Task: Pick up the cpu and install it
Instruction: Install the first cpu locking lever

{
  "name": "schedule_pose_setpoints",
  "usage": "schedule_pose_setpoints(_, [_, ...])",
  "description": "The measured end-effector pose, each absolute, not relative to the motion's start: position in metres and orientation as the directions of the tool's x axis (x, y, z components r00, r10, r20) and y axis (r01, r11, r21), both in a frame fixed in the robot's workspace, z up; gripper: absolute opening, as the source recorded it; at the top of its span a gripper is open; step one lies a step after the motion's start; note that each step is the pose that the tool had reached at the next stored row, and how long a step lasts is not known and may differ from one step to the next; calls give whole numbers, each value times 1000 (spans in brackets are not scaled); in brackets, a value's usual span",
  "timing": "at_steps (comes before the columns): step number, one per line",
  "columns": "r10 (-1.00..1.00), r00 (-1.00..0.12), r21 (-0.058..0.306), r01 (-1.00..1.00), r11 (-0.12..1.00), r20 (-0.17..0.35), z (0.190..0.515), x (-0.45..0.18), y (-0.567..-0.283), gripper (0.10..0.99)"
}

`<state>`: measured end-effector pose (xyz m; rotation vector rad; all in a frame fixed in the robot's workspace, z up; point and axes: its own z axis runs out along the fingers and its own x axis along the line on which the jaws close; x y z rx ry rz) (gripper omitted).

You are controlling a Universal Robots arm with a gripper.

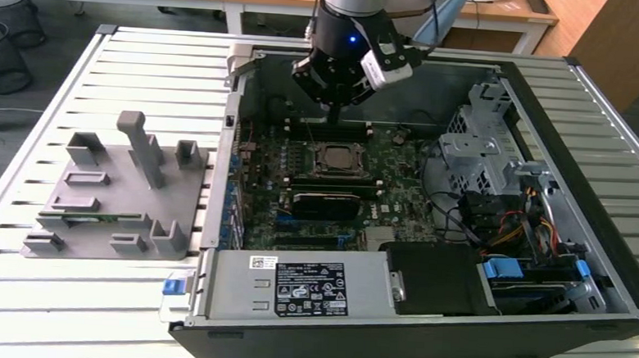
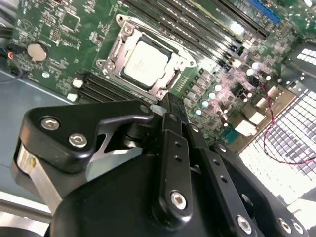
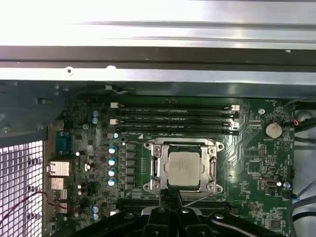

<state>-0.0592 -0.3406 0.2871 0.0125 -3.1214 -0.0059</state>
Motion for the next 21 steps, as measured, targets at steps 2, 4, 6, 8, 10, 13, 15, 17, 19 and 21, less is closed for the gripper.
schedule_pose_setpoints(2, [-9, -1000, 4, -9, 1000, 17, 287, -62, -341, 106])
schedule_pose_setpoints(4, [-10, -1000, 4, -10, 1000, 14, 287, -68, -341, 106])
schedule_pose_setpoints(6, [-10, -1000, 5, -10, 1000, 10, 287, -77, -341, 106])
schedule_pose_setpoints(8, [-10, -1000, 5, -10, 1000, 6, 286, -86, -340, 106])
schedule_pose_setpoints(10, [-10, -1000, 5, -10, 1000, 3, 285, -93, -340, 106])
schedule_pose_setpoints(13, [-10, -1000, 5, -10, 1000, 0, 284, -102, -337, 106])
schedule_pose_setpoints(15, [-10, -1000, 5, -10, 1000, -1, 282, -105, -332, 106])
schedule_pose_setpoints(17, [-10, -1000, 4, -10, 1000, -1, 279, -107, -326, 106])
schedule_pose_setpoints(19, [-9, -1000, 5, -9, 1000, -1, 275, -108, -324, 106])
schedule_pose_setpoints(21, [-9, -1000, 5, -9, 1000, -2, 272, -109, -324, 106])
